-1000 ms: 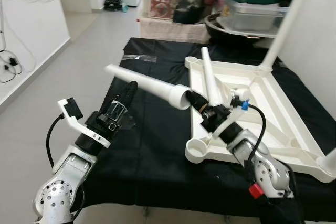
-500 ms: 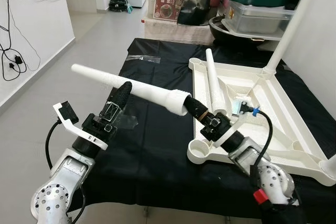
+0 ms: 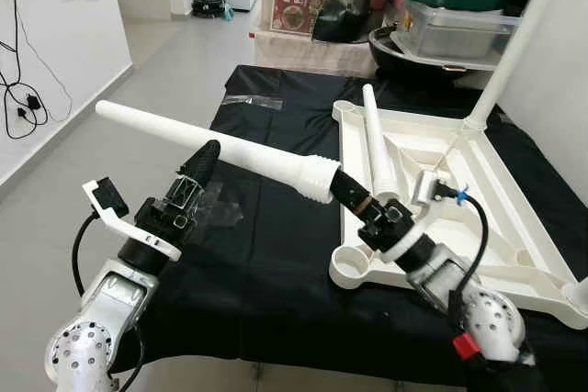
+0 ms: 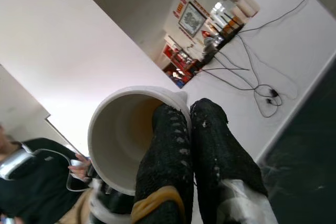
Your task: Building children table
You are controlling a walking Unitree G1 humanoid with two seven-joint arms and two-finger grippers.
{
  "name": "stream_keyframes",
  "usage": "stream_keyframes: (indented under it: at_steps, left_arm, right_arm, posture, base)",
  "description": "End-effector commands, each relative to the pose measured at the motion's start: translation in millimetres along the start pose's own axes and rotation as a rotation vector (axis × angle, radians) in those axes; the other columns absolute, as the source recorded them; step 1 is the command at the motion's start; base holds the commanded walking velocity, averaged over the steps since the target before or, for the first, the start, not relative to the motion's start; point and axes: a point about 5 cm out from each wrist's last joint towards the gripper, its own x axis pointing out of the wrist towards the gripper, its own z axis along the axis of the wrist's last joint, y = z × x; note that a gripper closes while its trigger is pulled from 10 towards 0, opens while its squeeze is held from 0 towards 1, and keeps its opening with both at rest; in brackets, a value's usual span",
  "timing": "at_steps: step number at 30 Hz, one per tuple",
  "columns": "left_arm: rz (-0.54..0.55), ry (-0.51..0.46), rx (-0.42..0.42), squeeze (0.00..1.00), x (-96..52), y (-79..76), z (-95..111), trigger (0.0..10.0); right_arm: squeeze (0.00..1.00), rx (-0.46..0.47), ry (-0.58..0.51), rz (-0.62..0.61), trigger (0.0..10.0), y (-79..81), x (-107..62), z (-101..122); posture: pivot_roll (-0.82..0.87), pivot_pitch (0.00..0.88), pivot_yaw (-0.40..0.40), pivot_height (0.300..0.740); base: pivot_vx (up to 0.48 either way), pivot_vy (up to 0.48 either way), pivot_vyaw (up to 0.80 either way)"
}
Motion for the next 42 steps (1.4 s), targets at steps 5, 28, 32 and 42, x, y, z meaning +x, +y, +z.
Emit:
stream_keyframes:
  at_steps: [5, 28, 32, 42]
  left_arm:
    - [0.027, 0.002, -0.022, 0.0, -1.1, 4.0, 0, 10.0]
    - [0.027, -0.101, 0.031, 0.0, 0.9, 4.3, 20, 0.0]
    - [0.027, -0.099, 0.029, 0.0, 0.9, 4.6, 20, 0.0]
    - [-0.011, -0.121, 0.014, 0.0, 8.8, -3.9, 25, 0.0]
  right_arm:
    - [0.0, 0.068, 0.05, 0.13, 0.0, 16.6, -8.2, -2]
    - [0.0, 0.057, 0.172, 0.042, 0.0, 1.2, -21.7, -18]
    - [0.0, 0.057, 0.172, 0.042, 0.0, 1.0, -21.5, -18]
    - [0.0, 0.053, 0.181, -0.009, 0.0, -5.6, -14.1, -28]
  posture:
    - [0.05, 0.0, -0.107, 0.74]
    - [0.05, 0.0, -0.107, 0.74]
    - [0.05, 0.0, -0.105, 0.74]
    - [0.05, 0.0, -0.107, 0.74]
  base:
    - [0.0, 0.0, 0.0]
    - [0.0, 0.0, 0.0]
    - [0.0, 0.0, 0.0]
    - [0.0, 0.0, 0.0]
